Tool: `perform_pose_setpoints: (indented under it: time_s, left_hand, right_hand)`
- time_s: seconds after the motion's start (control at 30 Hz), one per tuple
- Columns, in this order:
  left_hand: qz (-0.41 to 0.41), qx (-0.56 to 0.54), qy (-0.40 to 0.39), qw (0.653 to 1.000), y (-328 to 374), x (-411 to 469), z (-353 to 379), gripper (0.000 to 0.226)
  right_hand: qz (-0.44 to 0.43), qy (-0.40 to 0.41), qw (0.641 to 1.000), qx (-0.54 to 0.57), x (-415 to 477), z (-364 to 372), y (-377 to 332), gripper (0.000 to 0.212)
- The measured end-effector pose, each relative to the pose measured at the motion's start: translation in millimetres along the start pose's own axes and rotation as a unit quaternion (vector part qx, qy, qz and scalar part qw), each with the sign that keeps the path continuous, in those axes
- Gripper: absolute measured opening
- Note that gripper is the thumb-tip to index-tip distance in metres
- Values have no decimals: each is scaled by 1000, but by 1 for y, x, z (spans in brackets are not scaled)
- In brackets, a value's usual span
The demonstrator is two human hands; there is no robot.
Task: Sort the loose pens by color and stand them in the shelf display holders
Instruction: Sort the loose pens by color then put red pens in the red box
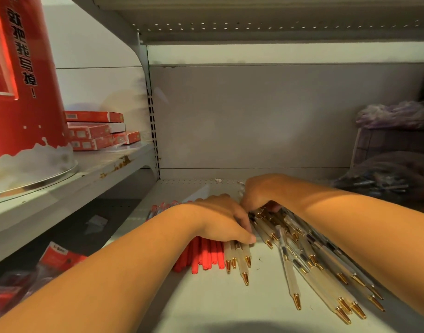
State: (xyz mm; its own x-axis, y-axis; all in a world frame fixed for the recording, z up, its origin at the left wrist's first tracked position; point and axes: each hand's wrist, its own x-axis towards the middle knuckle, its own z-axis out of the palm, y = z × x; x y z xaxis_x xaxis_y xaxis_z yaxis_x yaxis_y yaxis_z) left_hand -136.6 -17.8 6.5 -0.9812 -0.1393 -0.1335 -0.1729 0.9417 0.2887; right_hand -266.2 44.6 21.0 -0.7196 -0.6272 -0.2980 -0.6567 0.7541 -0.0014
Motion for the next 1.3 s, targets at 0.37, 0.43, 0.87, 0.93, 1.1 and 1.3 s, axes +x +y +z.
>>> perform_pose_setpoints:
  time_s: [0.37, 0.43, 0.87, 0.93, 1.1, 1.3]
  left_hand:
    - [10, 18, -20, 1000, 5, -5, -2, 31]
    - [8, 17, -23, 1000, 5, -6, -2, 31]
    - [3, -27, 66, 997, -1, -8, -8, 19]
    - [-32, -32, 156, 987, -2, -5, -12, 19]
    - [-83, -139, 242, 957, -5, 0, -14, 23]
    - [-123, -201, 181, 955, 2, 6, -3, 24]
  right_hand:
    - [14, 1, 1000, -8, -6, 6, 5, 29]
    - [13, 9, 1000, 2, -5, 9, 7, 28]
    - [-31, 74, 985, 155, -13, 11, 14, 10]
    - [-40, 55, 968, 242, -18, 7, 21, 10]
    - [-70, -42, 927, 367, -43, 14, 32, 15]
    - [-102, -95, 935, 325, -70, 29, 17, 8]
